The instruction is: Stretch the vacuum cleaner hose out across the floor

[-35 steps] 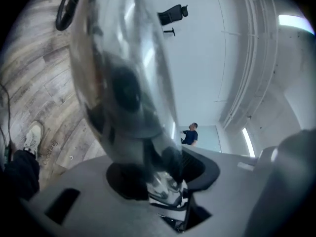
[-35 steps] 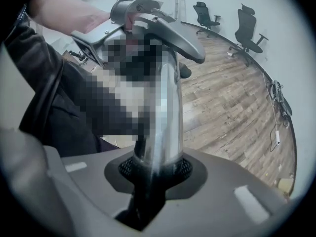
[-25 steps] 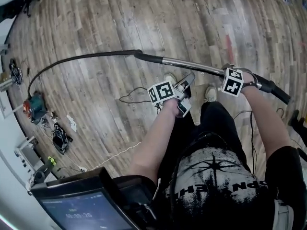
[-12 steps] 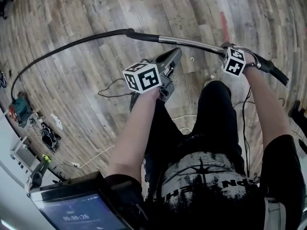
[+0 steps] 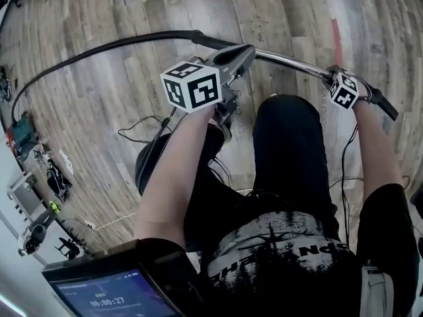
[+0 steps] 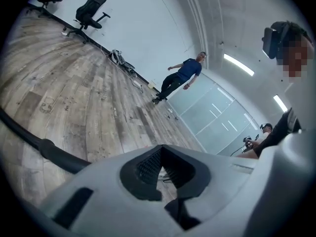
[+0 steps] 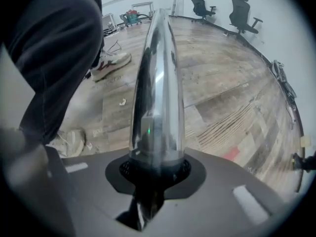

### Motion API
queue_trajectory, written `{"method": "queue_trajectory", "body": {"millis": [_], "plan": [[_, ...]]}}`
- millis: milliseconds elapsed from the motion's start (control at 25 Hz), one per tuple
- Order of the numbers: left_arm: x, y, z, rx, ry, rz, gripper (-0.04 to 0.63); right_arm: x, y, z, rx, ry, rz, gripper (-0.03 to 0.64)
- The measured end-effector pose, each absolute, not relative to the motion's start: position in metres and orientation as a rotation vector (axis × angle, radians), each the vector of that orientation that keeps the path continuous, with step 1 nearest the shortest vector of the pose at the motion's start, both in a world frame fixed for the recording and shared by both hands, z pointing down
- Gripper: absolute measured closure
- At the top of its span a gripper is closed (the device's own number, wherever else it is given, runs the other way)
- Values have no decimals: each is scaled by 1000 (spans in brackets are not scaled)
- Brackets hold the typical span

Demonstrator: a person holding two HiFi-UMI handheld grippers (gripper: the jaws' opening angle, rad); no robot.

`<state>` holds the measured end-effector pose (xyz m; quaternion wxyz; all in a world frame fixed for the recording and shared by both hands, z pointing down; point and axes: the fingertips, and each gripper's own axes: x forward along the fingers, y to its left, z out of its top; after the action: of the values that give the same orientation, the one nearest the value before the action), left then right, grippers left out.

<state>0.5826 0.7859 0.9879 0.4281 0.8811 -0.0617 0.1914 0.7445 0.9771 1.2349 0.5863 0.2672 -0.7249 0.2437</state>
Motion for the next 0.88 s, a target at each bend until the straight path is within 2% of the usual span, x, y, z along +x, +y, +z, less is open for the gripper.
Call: {"method": "queue_trajectory", "body": {"millis": [240,600,720,880], "plan": [[567,794,1006,2243,-295,497,595,765,1020,1312,571,-1658,505,540],[555,852,1028,2252,-330,558,595,749,1045,1354,508,-1654,487,545],[552,849,1027,2250,-349,568,595,739,1054,1356,415,-1664,549,490],[549,845,1025,2244,-377,555,595,739,1057,1355,384,-1671,524,487]]}}
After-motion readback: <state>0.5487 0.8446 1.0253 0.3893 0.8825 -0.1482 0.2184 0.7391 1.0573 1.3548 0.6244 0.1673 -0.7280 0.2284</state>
